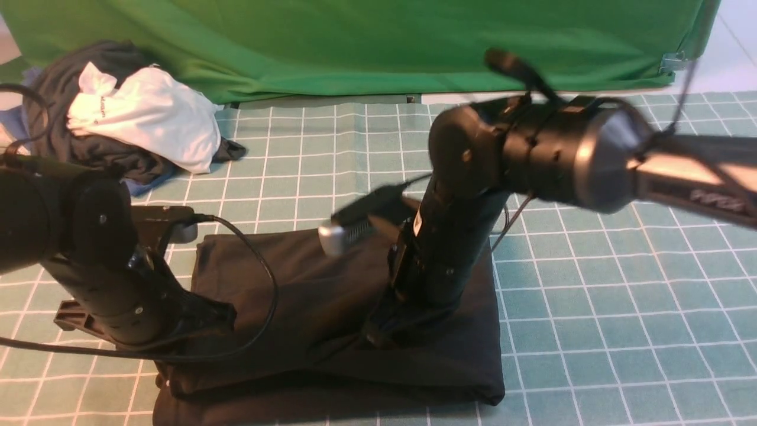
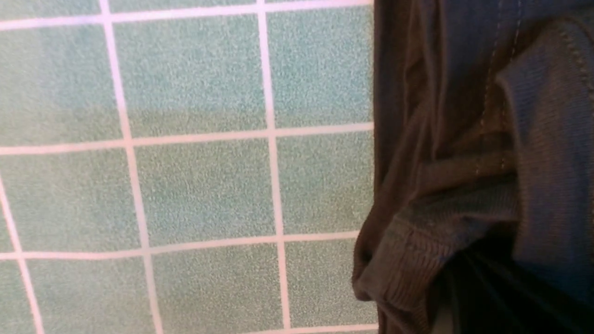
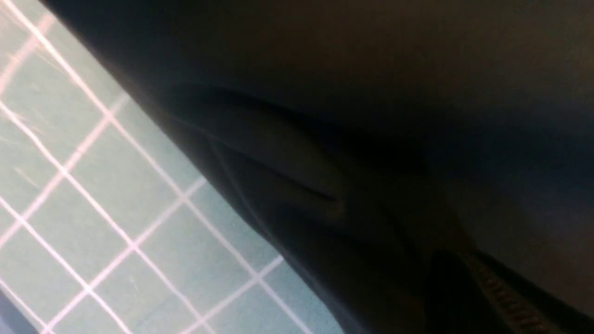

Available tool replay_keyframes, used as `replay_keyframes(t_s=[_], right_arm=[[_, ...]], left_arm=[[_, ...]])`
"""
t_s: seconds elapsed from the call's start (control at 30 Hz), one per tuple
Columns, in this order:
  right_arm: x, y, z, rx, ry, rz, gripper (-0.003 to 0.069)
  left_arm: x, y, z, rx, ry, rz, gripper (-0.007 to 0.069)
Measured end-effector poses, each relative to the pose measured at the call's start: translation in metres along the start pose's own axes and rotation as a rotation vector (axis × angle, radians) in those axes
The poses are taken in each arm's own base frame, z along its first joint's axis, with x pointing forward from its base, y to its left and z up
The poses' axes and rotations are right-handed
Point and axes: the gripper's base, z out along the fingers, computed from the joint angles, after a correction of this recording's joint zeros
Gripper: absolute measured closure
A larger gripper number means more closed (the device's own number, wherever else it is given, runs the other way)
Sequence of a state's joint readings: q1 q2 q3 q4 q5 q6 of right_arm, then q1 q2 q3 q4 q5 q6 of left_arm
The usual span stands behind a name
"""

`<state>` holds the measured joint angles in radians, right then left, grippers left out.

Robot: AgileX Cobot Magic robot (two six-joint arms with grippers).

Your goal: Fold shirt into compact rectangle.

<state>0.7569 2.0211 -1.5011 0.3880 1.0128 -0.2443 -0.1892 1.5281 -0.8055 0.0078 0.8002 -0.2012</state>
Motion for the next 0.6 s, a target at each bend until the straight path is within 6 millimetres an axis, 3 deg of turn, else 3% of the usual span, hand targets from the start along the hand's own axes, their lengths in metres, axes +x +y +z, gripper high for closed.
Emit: replay_keyframes(t_s=[0.37,0.6], right_arm=[[0.028,-0.003,0.021,-0.016,0.158,0.062,0.0655],[0.035,0.006,0.023,-0.012,0.179,0.052,0.0655]], left_arm=[[0.0,0.006,-0.009,0.005,-0.039,-0.001,0.0613],[0.018,0.008,-0.052,0.036,-0.118,-0.013,0.0613]])
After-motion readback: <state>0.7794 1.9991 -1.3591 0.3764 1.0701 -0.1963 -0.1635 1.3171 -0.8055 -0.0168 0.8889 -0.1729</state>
